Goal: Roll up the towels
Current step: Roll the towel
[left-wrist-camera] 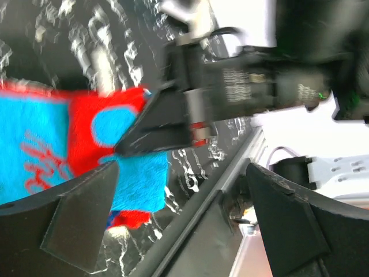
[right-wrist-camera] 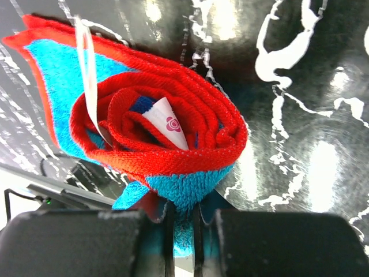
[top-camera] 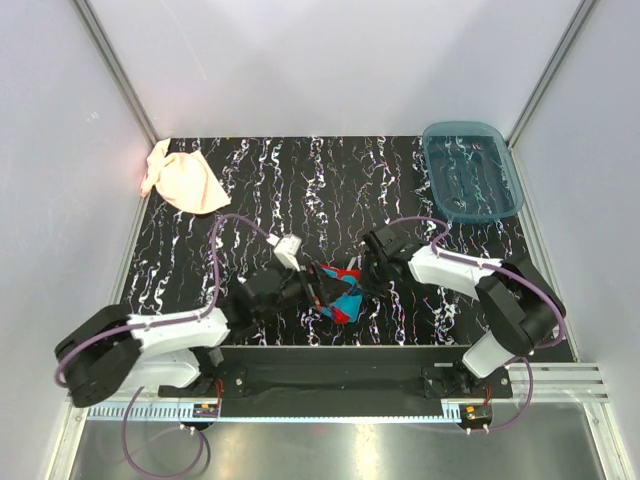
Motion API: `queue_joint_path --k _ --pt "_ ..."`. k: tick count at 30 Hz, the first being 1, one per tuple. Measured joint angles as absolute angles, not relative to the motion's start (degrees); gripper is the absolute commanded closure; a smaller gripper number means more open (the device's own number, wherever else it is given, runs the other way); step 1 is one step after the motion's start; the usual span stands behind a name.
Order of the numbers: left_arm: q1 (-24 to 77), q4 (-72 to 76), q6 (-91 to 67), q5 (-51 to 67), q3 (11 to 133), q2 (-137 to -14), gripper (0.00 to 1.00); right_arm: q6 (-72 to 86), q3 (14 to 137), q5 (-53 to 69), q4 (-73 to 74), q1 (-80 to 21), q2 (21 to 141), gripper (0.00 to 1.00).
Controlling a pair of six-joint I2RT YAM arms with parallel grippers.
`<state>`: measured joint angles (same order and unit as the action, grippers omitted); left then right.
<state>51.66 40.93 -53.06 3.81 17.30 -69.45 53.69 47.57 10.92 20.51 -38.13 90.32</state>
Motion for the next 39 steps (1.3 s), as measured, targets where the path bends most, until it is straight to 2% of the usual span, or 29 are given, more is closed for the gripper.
queue_joint_path --k 3,7,14,22,24,27,28,33,34,35,39 --pt "59.72 27.94 -42.98 -6.13 24.97 -64.79 0.01 53.17 49.3 10.5 23.55 -38.13 91.39 0.96" --pt "68.03 19.11 -32.88 -16.6 30.76 -65.98 0.01 52.31 51.16 10.15 26.61 -38.11 91.96 0.9" --pt "82.59 8.14 -21.32 -34.37 38.52 -79.11 0.01 51.37 52.82 10.13 30.17 -37.8 92.07 0.86" --pt "88.58 2.37 -16.12 -44.99 47.68 -91.57 0.02 51.22 53.12 10.68 30.79 -37.52 92.77 0.85" --pt "89.01 0.99 -15.84 -46.52 50.41 -94.91 0.1 51.2 53.12 10.9 30.87 -37.43 92.77 0.85" --pt "89.27 -1.83 -15.88 -48.71 54.22 -99.98 0.18 51.22 53.12 11.29 31.14 -37.43 92.77 0.84" --pt "89.3 -2.66 -16.05 -49.36 55.16 -101.49 0.27 51.22 53.12 11.42 31.24 -37.43 92.77 0.84" --pt "89.19 -6.76 -17.17 -51.99 56.25 -104.01 0.34 51.22 53.12 11.62 31.4 -37.43 92.77 0.84" --pt "89.08 -7.05 -17.54 -52.38 56.25 -104.01 0.39 51.2 53.12 11.64 31.42 -37.43 92.77 0.84" --pt "88.86 -7.31 -18.0 -52.47 56.25 -104.01 0.49 51.22 53.12 11.64 31.42 -37.43 92.77 0.84" --pt "87.35 -7.84 -19.29 -52.27 56.12 -103.94 0.66 51.2 53.12 11.62 31.44 -37.43 92.75 0.83"
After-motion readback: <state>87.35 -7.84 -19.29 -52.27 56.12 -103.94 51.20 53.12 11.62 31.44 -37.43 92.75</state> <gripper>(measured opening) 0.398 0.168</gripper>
